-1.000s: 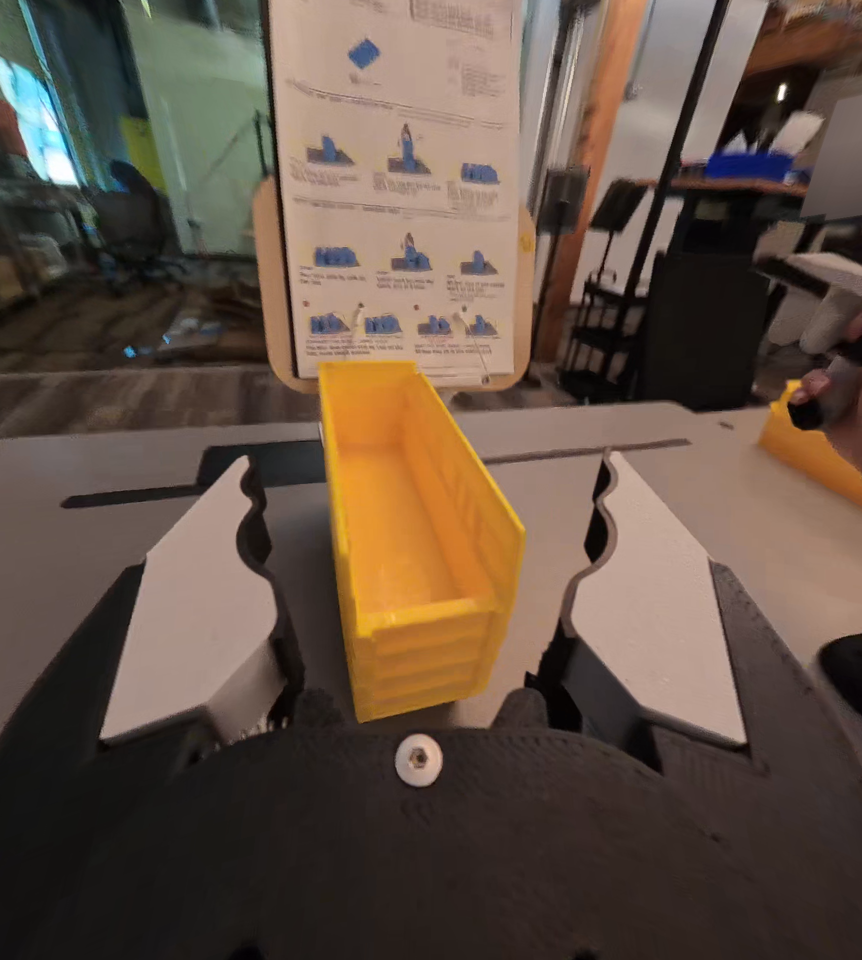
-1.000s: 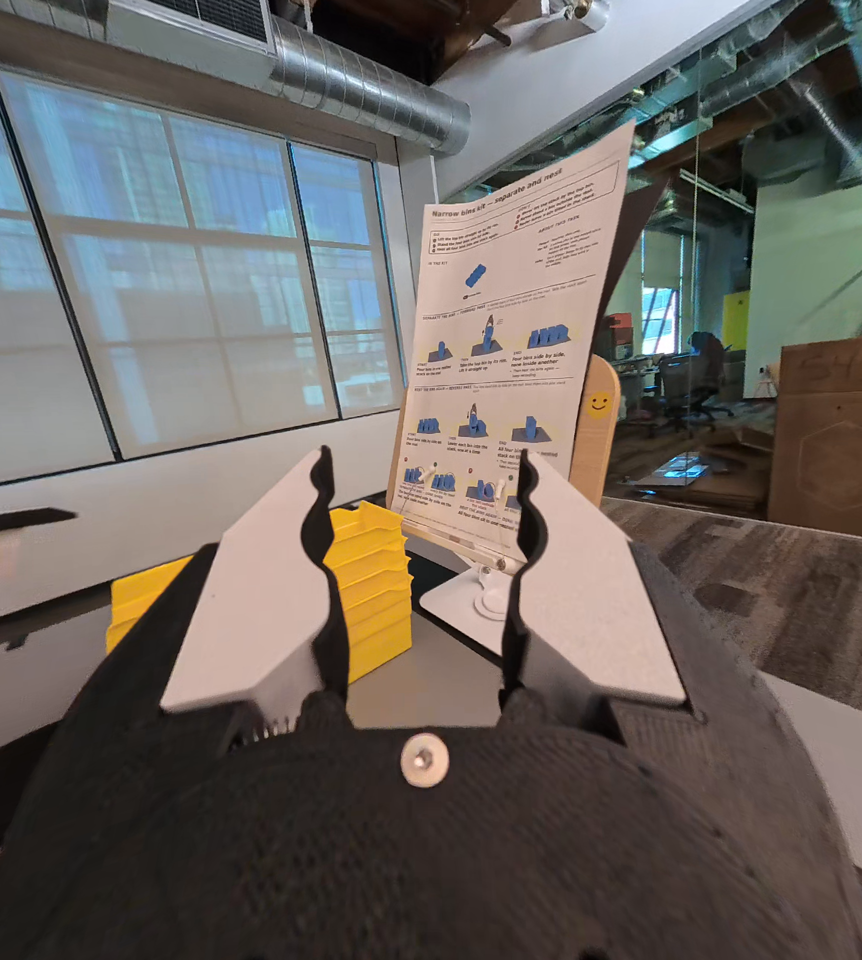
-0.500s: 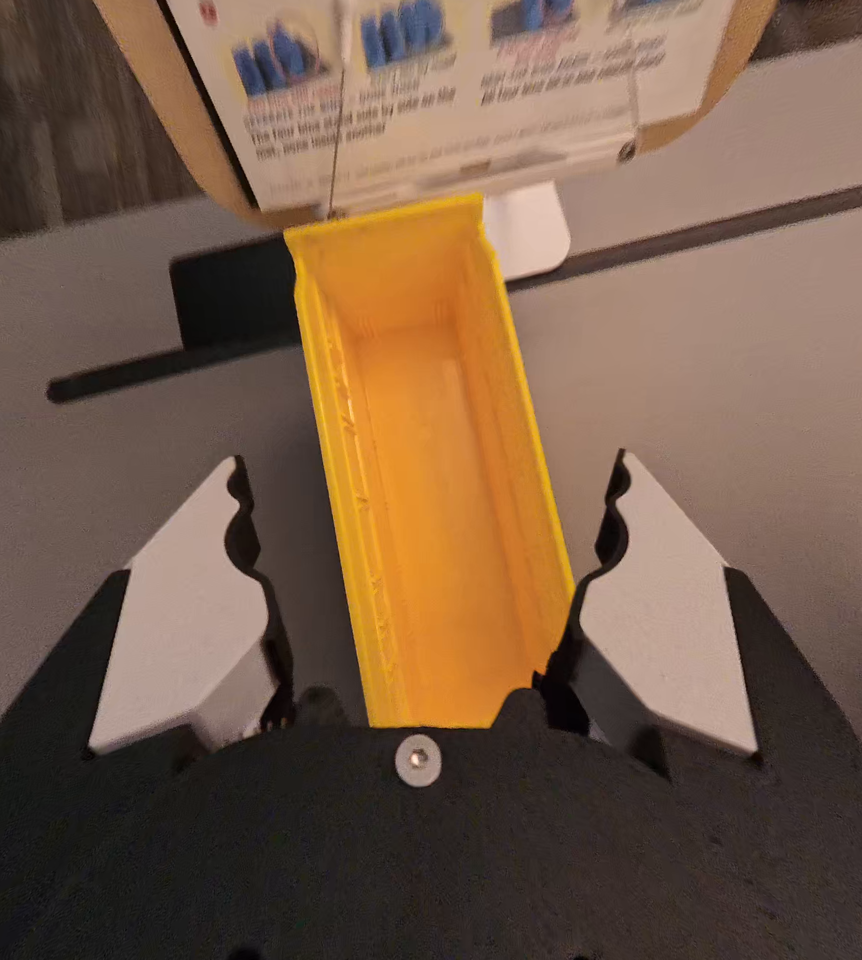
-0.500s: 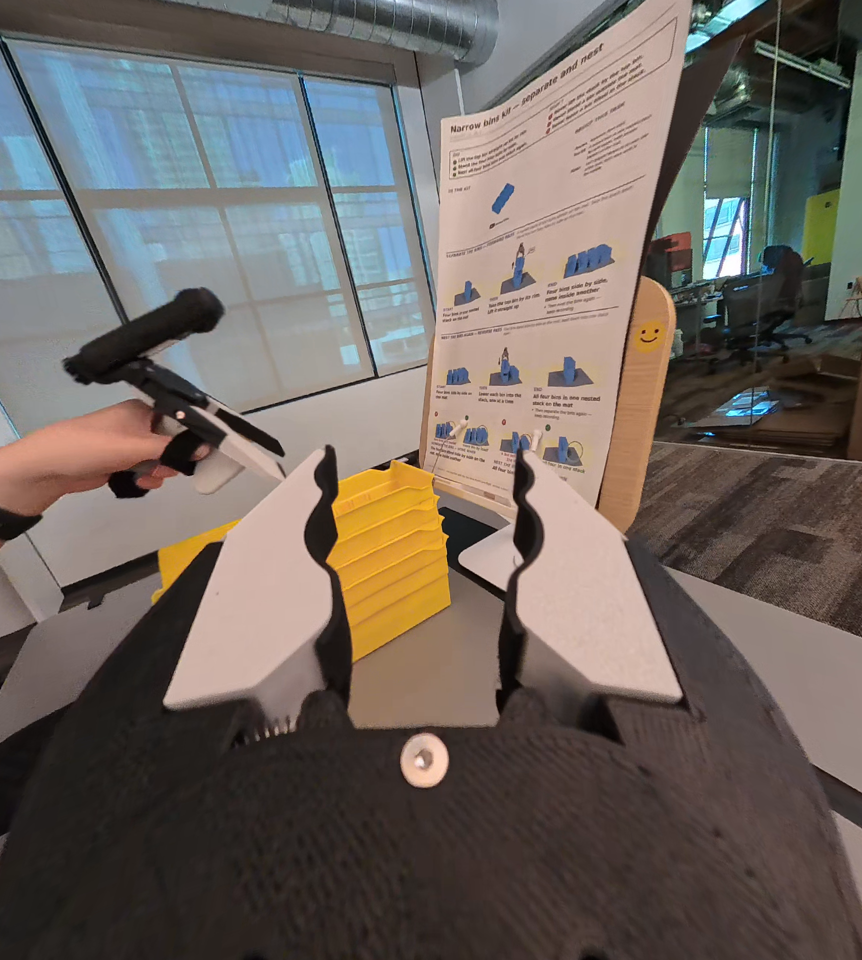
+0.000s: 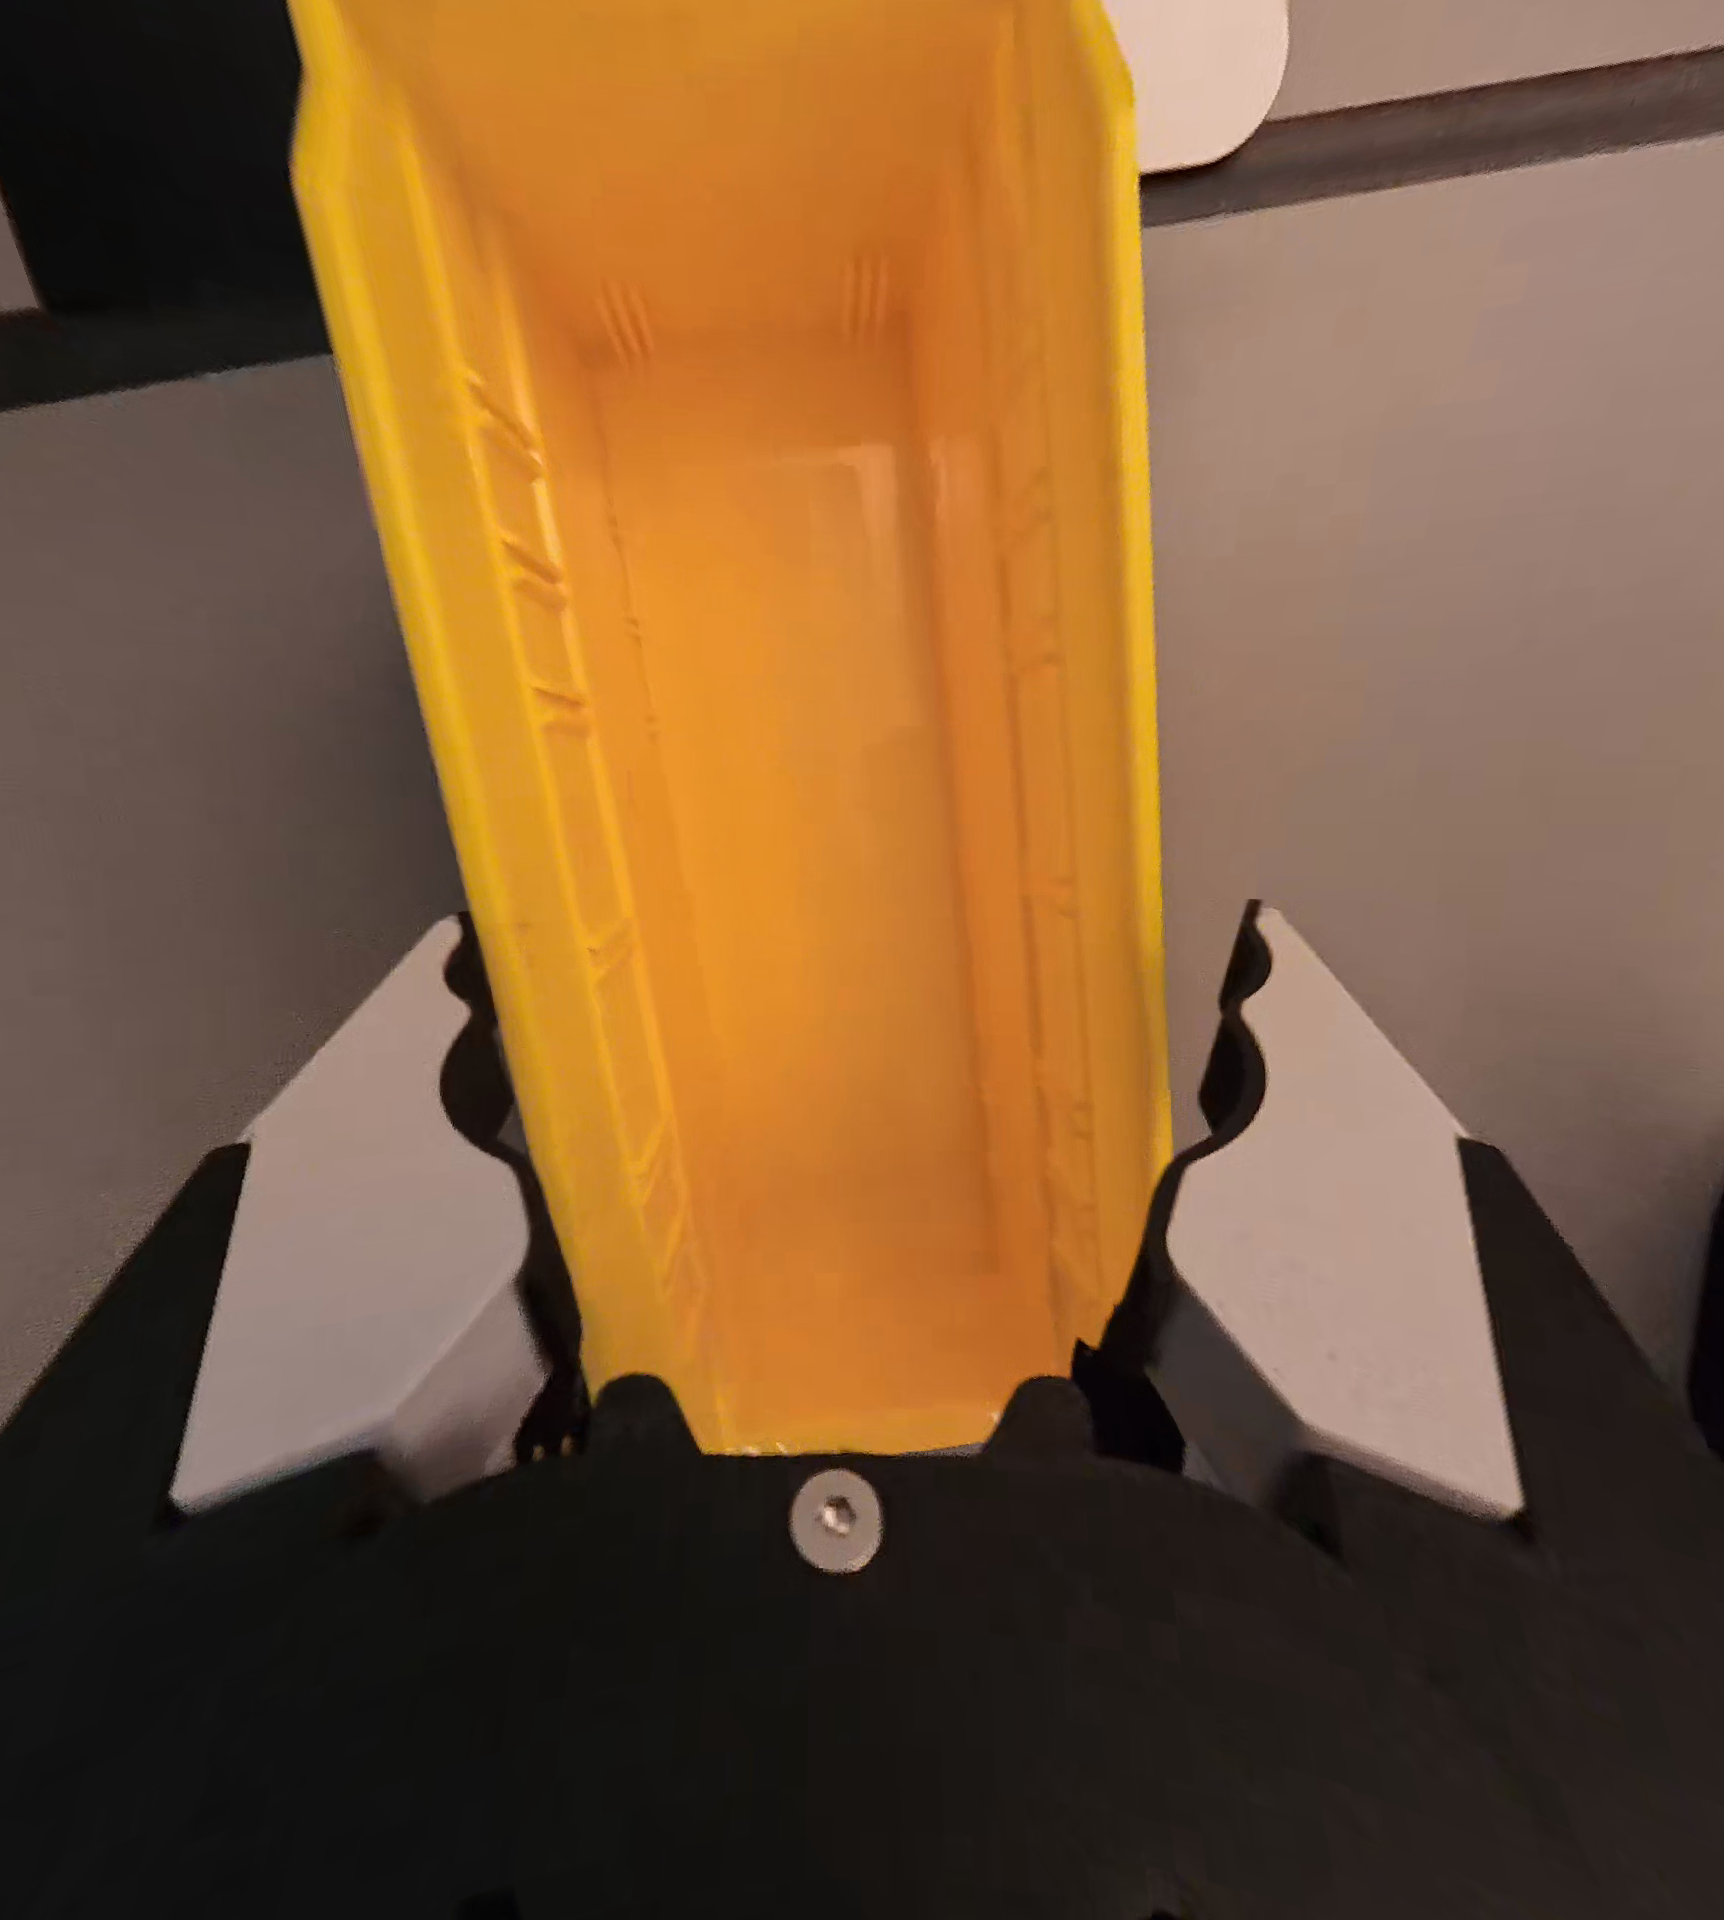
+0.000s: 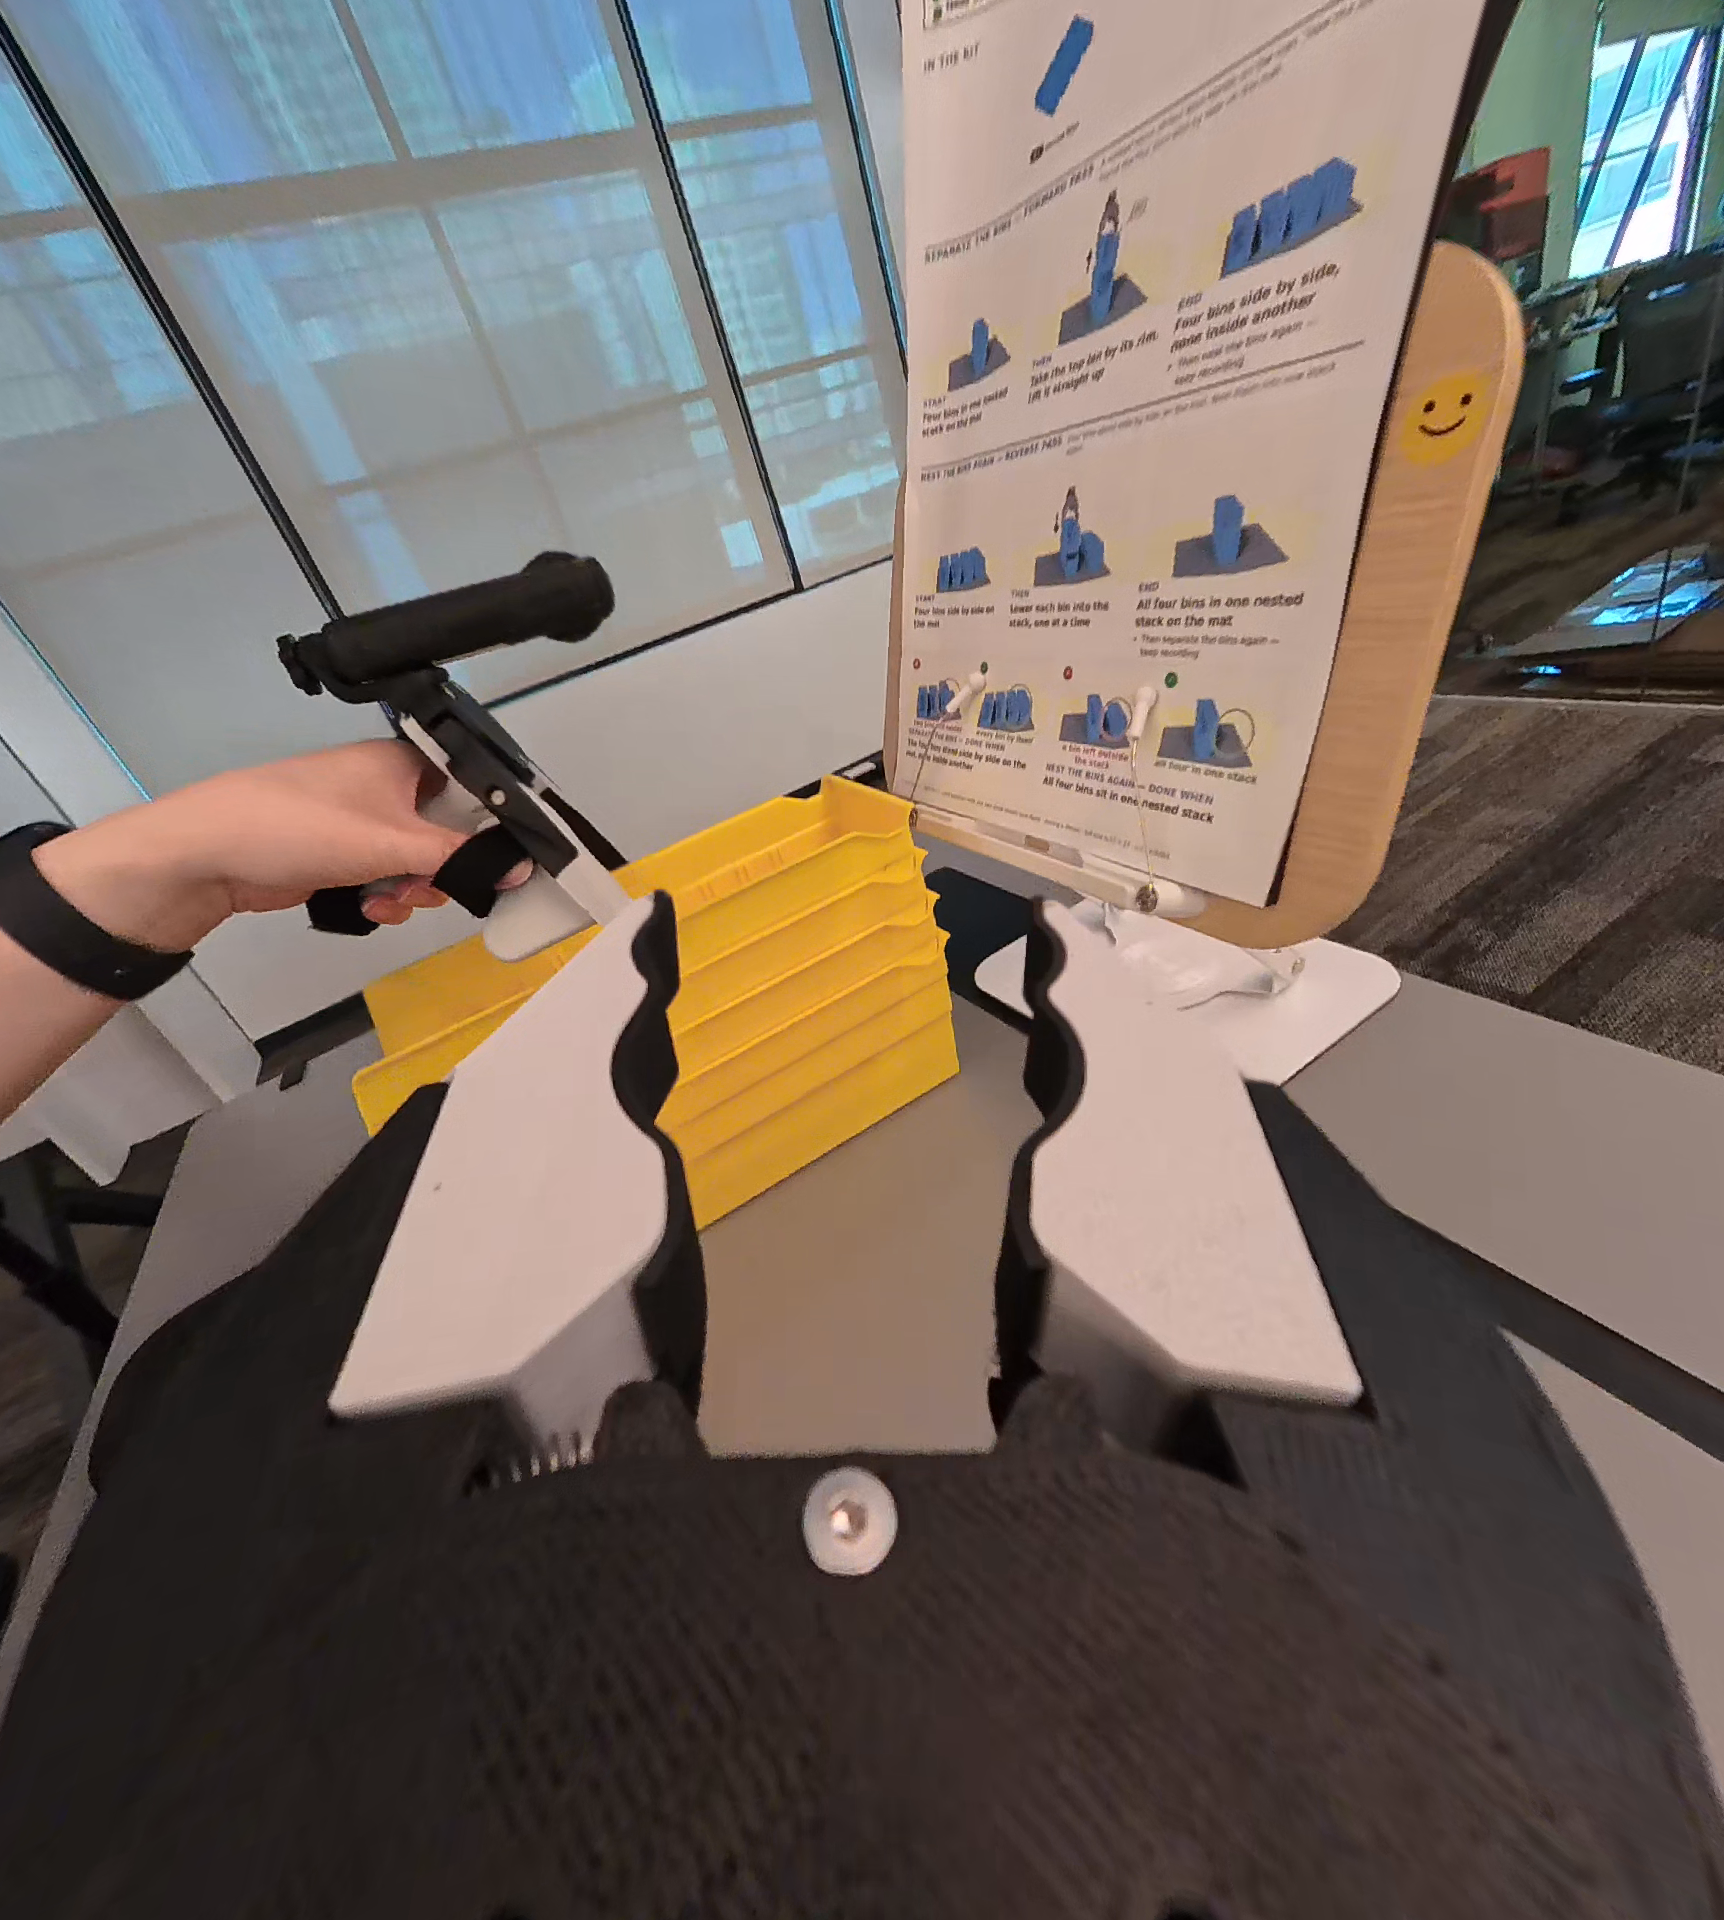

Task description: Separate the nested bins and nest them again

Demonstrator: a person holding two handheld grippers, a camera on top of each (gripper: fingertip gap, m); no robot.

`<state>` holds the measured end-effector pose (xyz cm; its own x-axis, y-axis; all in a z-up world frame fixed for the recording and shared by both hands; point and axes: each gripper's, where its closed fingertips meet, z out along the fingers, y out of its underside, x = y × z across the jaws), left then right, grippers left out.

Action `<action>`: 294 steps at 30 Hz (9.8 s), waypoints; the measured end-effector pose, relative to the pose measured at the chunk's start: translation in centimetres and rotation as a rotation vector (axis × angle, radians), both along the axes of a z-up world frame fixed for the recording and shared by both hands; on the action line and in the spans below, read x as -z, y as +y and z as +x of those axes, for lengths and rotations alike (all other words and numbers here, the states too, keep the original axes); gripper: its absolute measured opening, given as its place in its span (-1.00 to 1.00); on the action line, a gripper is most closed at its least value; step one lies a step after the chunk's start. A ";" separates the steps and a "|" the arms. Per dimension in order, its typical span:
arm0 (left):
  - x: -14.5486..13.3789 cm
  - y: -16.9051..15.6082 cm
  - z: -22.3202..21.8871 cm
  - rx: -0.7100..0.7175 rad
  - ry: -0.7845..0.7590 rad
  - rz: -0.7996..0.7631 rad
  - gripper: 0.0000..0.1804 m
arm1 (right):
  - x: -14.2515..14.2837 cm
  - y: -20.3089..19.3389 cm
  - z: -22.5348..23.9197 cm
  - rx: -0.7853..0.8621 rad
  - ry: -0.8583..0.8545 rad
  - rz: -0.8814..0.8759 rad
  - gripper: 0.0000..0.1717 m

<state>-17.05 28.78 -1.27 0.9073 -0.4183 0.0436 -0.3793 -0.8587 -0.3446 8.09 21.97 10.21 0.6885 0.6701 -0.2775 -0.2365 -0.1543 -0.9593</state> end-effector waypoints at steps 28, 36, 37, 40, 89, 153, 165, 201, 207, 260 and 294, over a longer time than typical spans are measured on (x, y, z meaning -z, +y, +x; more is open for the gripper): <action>-0.2 -0.2 -0.4 -0.040 0.101 -0.109 0.22 | 2.8 0.6 -1.9 -0.084 -0.055 -0.111 -0.24; -8.8 0.0 -0.2 -0.005 0.046 0.012 0.26 | 3.1 0.7 -1.6 -0.078 -0.060 -0.120 -0.24; -10.5 -0.1 -0.4 -0.004 0.023 0.033 0.26 | 3.1 0.7 -1.5 -0.077 -0.059 -0.120 -0.24; -15.0 -0.3 -1.8 -0.017 -0.028 0.091 0.27 | 3.3 0.8 -1.3 -0.072 -0.062 -0.126 -0.24; -3.7 5.9 -13.3 -0.091 -0.401 0.241 0.26 | 6.9 2.5 -1.4 -0.042 -0.187 -0.195 -0.25; -23.4 -4.5 -13.4 0.069 -0.807 1.264 0.37 | 6.6 1.4 -9.4 0.258 -0.330 -0.217 0.07; -22.8 -3.9 -19.3 -0.060 -0.774 1.257 0.38 | 3.4 4.2 -22.3 0.259 -0.319 -0.837 0.37; -21.6 -4.4 -17.8 0.055 -0.896 1.097 0.31 | 14.9 5.8 -26.0 0.578 -0.644 -1.446 0.35; -21.3 -4.1 -18.1 0.045 -0.899 1.082 0.31 | 14.9 5.6 -26.0 0.568 -0.644 -1.480 0.30; -21.9 -5.5 -15.0 0.133 -0.899 1.071 0.29 | 18.2 0.6 -8.3 0.635 -0.553 -1.475 0.35; -21.6 -5.3 -15.5 0.127 -0.949 1.033 0.29 | 17.3 5.7 -26.5 0.445 -0.650 -1.360 0.70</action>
